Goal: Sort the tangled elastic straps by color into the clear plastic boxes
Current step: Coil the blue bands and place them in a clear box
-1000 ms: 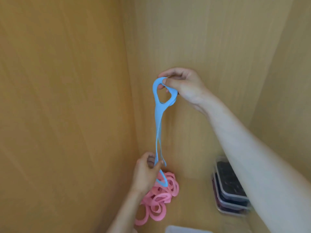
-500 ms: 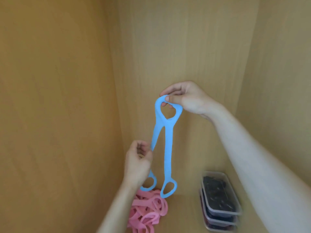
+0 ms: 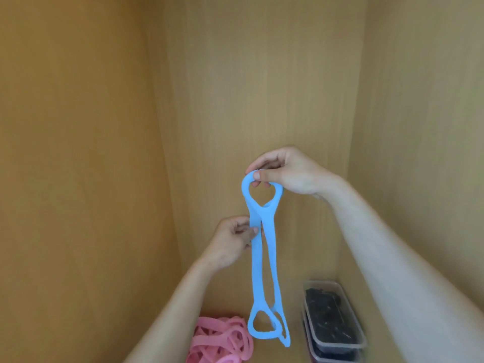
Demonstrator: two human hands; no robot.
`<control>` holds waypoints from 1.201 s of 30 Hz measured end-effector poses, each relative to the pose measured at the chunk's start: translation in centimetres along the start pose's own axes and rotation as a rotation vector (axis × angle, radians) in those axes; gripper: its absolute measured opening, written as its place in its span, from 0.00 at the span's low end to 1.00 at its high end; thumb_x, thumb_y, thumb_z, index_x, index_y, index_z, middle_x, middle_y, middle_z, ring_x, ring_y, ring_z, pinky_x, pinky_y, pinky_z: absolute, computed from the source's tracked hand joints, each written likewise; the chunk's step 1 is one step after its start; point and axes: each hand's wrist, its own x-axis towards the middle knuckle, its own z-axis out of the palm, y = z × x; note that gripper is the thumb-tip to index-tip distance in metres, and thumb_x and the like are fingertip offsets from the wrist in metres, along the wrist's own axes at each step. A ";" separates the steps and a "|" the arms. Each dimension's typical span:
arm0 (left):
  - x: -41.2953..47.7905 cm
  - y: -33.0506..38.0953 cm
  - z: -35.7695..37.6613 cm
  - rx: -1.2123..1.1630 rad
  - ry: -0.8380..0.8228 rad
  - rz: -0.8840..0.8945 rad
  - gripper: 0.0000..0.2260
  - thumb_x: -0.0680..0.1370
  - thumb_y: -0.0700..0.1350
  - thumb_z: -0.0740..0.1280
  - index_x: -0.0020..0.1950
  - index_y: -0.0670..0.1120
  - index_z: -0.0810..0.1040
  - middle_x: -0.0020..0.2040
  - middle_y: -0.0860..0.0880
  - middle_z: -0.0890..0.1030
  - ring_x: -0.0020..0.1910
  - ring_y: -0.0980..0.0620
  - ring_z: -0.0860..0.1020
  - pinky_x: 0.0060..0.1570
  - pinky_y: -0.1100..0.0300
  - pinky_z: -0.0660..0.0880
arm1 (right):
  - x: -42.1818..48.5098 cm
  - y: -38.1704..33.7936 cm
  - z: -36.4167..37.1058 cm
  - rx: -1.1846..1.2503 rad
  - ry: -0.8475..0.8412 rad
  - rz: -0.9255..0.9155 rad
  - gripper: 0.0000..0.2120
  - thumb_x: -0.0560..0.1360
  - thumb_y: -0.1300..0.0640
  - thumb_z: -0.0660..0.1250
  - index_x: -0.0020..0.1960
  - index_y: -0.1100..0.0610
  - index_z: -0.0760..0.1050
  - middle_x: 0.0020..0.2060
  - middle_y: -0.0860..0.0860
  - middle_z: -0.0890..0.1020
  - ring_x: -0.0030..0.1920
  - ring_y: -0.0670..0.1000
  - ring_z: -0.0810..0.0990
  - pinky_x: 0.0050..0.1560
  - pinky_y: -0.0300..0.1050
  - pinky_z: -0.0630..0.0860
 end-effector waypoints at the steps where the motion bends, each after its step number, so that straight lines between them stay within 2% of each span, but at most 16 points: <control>1: 0.2 -0.2 0.2 -0.017 0.008 0.013 0.09 0.83 0.33 0.62 0.58 0.34 0.80 0.49 0.40 0.84 0.40 0.58 0.82 0.39 0.67 0.76 | 0.0 0.1 -0.1 0.000 0.005 0.003 0.07 0.77 0.62 0.71 0.47 0.52 0.85 0.40 0.52 0.88 0.37 0.47 0.79 0.48 0.48 0.76; 5: 1.3 -0.5 0.9 -0.075 0.029 0.063 0.09 0.82 0.31 0.62 0.56 0.35 0.81 0.48 0.43 0.84 0.44 0.55 0.82 0.47 0.63 0.79 | -0.1 -0.1 -0.4 -0.008 0.017 0.007 0.05 0.77 0.61 0.72 0.49 0.53 0.85 0.40 0.51 0.88 0.36 0.45 0.78 0.46 0.45 0.75; 9: 2.1 -0.5 0.6 -0.030 0.143 0.115 0.13 0.81 0.30 0.63 0.51 0.43 0.84 0.49 0.45 0.86 0.48 0.51 0.82 0.55 0.56 0.78 | 0.1 -0.6 -0.8 -0.016 0.007 -0.005 0.05 0.77 0.61 0.72 0.50 0.53 0.85 0.40 0.52 0.88 0.37 0.47 0.78 0.47 0.46 0.75; 12: 2.3 -0.5 0.3 0.038 0.217 0.160 0.16 0.81 0.32 0.63 0.47 0.50 0.85 0.47 0.50 0.87 0.45 0.57 0.82 0.51 0.62 0.78 | 0.3 -0.8 -1.0 -0.021 0.002 -0.012 0.05 0.77 0.60 0.72 0.50 0.52 0.85 0.40 0.52 0.88 0.36 0.44 0.80 0.45 0.41 0.76; 15: 2.4 -0.2 0.3 0.046 0.231 0.153 0.13 0.81 0.32 0.63 0.48 0.45 0.85 0.48 0.43 0.87 0.44 0.54 0.80 0.49 0.59 0.76 | 0.5 -0.9 -0.8 -0.019 0.009 -0.017 0.05 0.77 0.61 0.73 0.49 0.53 0.85 0.40 0.52 0.88 0.36 0.45 0.79 0.44 0.41 0.76; 18: 1.9 -0.1 0.6 -0.041 0.166 0.118 0.13 0.80 0.28 0.61 0.49 0.40 0.84 0.46 0.44 0.86 0.45 0.52 0.82 0.52 0.58 0.78 | 1.0 -0.8 -0.5 -0.029 0.054 -0.020 0.05 0.76 0.62 0.73 0.47 0.53 0.85 0.40 0.53 0.87 0.37 0.47 0.78 0.43 0.44 0.75; 20: 1.1 0.2 1.0 -0.149 0.073 0.073 0.13 0.80 0.28 0.60 0.51 0.37 0.83 0.44 0.45 0.86 0.45 0.52 0.83 0.49 0.62 0.80 | 1.3 -0.6 -0.4 -0.047 0.090 -0.011 0.06 0.75 0.63 0.74 0.46 0.52 0.85 0.39 0.53 0.87 0.36 0.47 0.78 0.40 0.42 0.74; 24: 0.2 0.6 1.7 -0.237 0.019 -0.007 0.16 0.81 0.31 0.53 0.60 0.31 0.78 0.50 0.36 0.83 0.48 0.42 0.82 0.48 0.61 0.79 | 1.7 -0.1 -0.4 -0.056 0.137 0.026 0.07 0.74 0.63 0.74 0.45 0.52 0.84 0.36 0.50 0.86 0.35 0.46 0.77 0.39 0.40 0.73; 28: -0.5 0.1 2.7 -0.240 -0.059 -0.012 0.12 0.81 0.30 0.59 0.63 0.33 0.76 0.51 0.35 0.82 0.48 0.42 0.81 0.53 0.55 0.79 | 1.8 -0.3 -0.9 -0.049 0.183 0.041 0.07 0.74 0.63 0.74 0.44 0.52 0.84 0.37 0.51 0.86 0.33 0.43 0.77 0.38 0.36 0.72; 30: -0.8 -0.8 3.4 -0.213 -0.091 -0.036 0.10 0.82 0.31 0.60 0.62 0.31 0.75 0.49 0.36 0.82 0.44 0.46 0.81 0.51 0.56 0.78 | 1.8 -0.6 -1.5 -0.041 0.204 0.045 0.06 0.74 0.64 0.74 0.44 0.53 0.83 0.37 0.52 0.86 0.33 0.44 0.77 0.38 0.36 0.73; 33: -1.1 -1.8 3.6 -0.176 -0.126 -0.076 0.09 0.82 0.34 0.62 0.59 0.30 0.77 0.47 0.38 0.83 0.42 0.50 0.82 0.54 0.53 0.79 | 1.5 -0.8 -2.4 -0.054 0.227 0.057 0.04 0.74 0.64 0.74 0.46 0.56 0.84 0.39 0.54 0.87 0.34 0.45 0.77 0.39 0.36 0.74; 36: -1.3 -1.4 2.5 -0.144 -0.184 -0.088 0.06 0.81 0.34 0.63 0.53 0.34 0.78 0.43 0.40 0.83 0.40 0.52 0.82 0.48 0.59 0.79 | 0.5 0.9 -3.8 -0.012 0.362 0.110 0.07 0.77 0.67 0.71 0.54 0.68 0.81 0.44 0.63 0.85 0.34 0.48 0.77 0.38 0.35 0.74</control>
